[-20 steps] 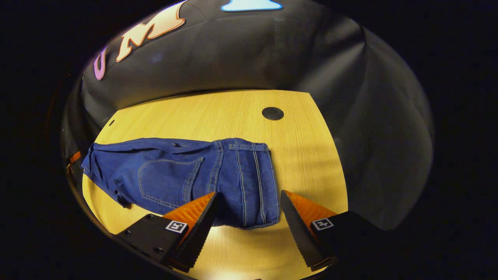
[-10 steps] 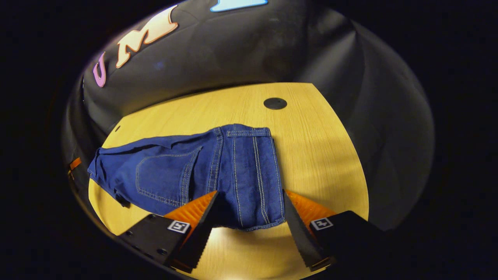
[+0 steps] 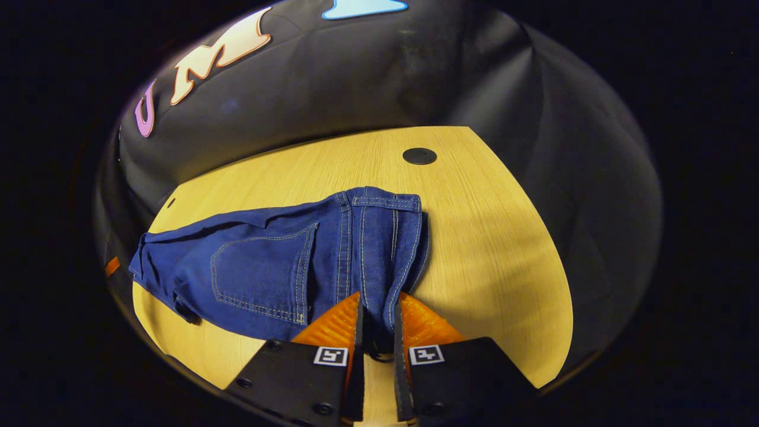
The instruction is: Grasp the waist and the cuffs of the jeans and fold them to make the two legs overlap; first hold the waist and fold one-third of the jeans toward the cuffs, then hold the cuffs and fold the remaining one-third in the same direction to finish folding.
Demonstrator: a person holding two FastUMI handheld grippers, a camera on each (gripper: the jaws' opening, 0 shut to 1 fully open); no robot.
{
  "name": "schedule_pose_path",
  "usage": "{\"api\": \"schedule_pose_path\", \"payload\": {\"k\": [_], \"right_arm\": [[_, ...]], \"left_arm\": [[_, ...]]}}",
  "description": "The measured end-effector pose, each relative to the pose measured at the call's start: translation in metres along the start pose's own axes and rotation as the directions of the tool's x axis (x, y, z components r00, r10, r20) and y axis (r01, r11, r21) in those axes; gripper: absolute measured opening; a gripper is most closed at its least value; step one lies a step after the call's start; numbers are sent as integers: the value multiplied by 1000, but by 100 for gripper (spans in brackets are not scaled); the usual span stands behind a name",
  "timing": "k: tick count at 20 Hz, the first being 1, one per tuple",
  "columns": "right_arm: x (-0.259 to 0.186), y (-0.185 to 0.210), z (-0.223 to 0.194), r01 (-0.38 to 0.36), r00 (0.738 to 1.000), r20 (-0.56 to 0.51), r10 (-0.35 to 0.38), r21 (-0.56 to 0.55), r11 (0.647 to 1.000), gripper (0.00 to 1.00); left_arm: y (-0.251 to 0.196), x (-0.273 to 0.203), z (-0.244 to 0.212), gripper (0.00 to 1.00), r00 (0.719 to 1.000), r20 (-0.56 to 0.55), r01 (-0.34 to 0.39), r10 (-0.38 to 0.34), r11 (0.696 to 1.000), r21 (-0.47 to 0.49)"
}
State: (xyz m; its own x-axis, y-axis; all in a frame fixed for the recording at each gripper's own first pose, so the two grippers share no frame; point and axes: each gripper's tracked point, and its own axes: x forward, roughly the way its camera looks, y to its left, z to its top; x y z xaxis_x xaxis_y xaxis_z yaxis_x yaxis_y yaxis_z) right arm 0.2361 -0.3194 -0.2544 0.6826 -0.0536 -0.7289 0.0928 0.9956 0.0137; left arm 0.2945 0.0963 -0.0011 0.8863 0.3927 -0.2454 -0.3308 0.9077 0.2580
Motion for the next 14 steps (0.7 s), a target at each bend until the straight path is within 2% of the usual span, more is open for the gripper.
{"api": "schedule_pose_path", "payload": {"k": [2,3,6,8,10,11,14], "right_arm": [[0,1,-3,-3,1000,-20,3,25,1000,19],[0,4,-3,-3,999,-41,5,51,999,12],[-4,3,3,68,997,-33,-65,98,993,4],[-11,3,8,119,993,-28,-116,91,989,3],[-22,8,22,151,988,17,-153,99,984,2],[-31,11,32,149,986,55,-156,115,982,5],[-59,21,61,82,974,195,-117,181,980,2]], "left_arm": [[0,-3,3,96,1000,5,22,-22,1000,-4],[-1,-3,1,96,999,9,32,-32,999,-4],[0,-4,-1,96,997,9,74,-74,997,9],[0,-3,-3,96,993,19,118,-118,993,10],[2,-1,-8,95,986,21,165,-165,986,2],[8,1,-6,96,982,27,185,-185,983,0],[17,5,-2,95,972,34,234,-234,972,3]]}}
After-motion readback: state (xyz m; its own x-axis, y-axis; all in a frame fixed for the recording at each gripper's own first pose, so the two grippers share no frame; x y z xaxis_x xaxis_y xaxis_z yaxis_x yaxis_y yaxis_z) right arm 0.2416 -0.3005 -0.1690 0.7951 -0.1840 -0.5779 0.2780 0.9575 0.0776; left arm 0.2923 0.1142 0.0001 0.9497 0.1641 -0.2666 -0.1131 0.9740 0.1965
